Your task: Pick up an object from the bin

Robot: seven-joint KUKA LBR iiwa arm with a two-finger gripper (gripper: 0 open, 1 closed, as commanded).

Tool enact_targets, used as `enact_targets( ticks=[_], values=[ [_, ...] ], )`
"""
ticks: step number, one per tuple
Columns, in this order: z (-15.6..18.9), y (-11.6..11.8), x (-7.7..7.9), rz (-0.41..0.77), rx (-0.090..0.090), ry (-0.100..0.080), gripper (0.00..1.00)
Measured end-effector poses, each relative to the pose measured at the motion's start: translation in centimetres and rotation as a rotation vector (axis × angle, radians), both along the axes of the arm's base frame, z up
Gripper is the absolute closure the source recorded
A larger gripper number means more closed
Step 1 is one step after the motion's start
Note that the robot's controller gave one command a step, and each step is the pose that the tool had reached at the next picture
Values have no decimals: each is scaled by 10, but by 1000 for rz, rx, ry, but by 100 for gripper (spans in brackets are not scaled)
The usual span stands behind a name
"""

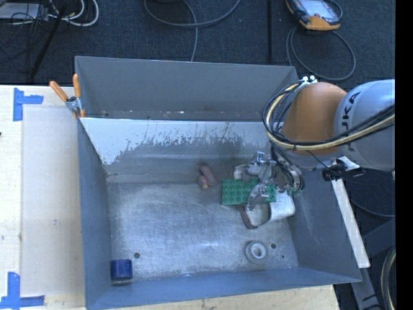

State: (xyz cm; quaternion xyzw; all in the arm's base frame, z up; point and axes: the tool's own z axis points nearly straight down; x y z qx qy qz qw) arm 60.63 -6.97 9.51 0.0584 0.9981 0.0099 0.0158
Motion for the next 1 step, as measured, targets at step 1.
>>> enact_targets(
  ticks=[1],
  values=[
    [128, -2, 6, 176, -22, 22, 100]
  ],
)
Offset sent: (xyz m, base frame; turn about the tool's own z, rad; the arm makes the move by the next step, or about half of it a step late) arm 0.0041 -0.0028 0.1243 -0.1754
